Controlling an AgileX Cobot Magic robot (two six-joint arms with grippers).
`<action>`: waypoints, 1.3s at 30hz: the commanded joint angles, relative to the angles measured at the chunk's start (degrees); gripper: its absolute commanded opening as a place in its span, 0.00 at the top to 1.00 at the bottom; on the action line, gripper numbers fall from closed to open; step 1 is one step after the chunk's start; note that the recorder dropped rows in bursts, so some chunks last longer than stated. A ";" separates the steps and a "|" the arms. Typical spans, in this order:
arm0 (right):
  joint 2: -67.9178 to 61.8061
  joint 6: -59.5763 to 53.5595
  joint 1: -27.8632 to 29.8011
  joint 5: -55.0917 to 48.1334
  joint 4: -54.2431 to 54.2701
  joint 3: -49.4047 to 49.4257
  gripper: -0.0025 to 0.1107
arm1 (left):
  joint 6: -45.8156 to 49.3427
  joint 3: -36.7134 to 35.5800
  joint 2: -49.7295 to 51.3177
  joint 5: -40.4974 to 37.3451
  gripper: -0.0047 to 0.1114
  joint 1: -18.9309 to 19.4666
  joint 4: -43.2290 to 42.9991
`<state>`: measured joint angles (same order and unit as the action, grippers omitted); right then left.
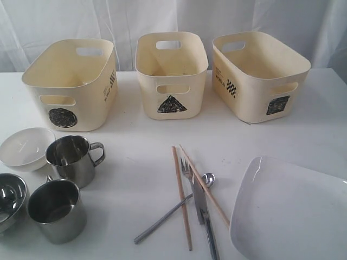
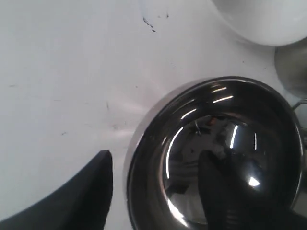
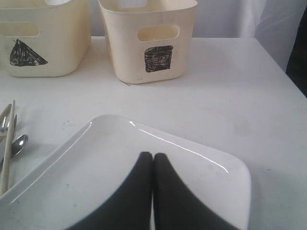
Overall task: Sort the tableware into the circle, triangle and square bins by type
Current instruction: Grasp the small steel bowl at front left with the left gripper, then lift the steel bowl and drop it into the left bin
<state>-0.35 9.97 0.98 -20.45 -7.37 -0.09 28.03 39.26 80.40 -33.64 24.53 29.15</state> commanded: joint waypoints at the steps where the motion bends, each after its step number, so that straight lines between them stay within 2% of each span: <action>1: 0.35 0.25 0.32 0.35 0.02 0.09 0.98 | 7.80 -1.49 3.25 -0.36 0.46 0.03 5.55; 8: 0.35 0.25 0.32 0.35 0.02 0.09 0.98 | 8.42 -2.81 7.63 2.80 0.46 0.03 6.30; 10: 0.35 0.25 0.32 0.35 0.02 0.09 0.98 | 8.42 -2.81 8.17 4.02 0.49 0.03 6.30; 13: 0.35 0.25 0.32 0.35 0.02 0.09 0.98 | 8.26 -2.81 8.27 5.53 0.67 0.03 6.30; 16: 0.35 0.25 0.32 0.35 0.02 0.09 0.98 | 8.26 -2.81 8.27 5.90 0.92 0.03 6.30; 17: 0.35 0.25 0.32 0.35 0.02 0.09 0.98 | 8.26 -2.81 8.27 6.00 0.96 0.03 6.30; 20: 0.35 0.25 0.32 0.35 0.02 0.09 0.98 | 6.50 -1.60 8.27 5.59 0.96 0.03 6.56; 23: 0.35 0.25 0.32 0.35 0.02 0.09 0.98 | 6.40 1.62 7.18 -1.75 0.96 0.03 5.31; 25: 0.35 0.25 0.32 0.35 0.02 0.09 0.98 | 6.40 4.24 5.66 -7.17 0.96 0.03 1.35; 28: 0.35 0.25 0.32 0.35 0.02 0.09 0.98 | 3.98 7.90 2.85 -11.07 0.96 0.03 -5.07; 33: 0.35 0.25 0.32 0.35 0.02 0.09 0.98 | -0.17 13.70 -2.70 -13.01 0.96 0.15 -6.95; 39: 0.35 0.25 0.32 0.35 0.02 0.09 0.98 | 0.09 18.73 -7.88 -7.22 0.96 0.15 1.41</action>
<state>-0.35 9.97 0.98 -20.45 -7.37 -0.09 28.55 56.21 74.67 -43.17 24.57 25.20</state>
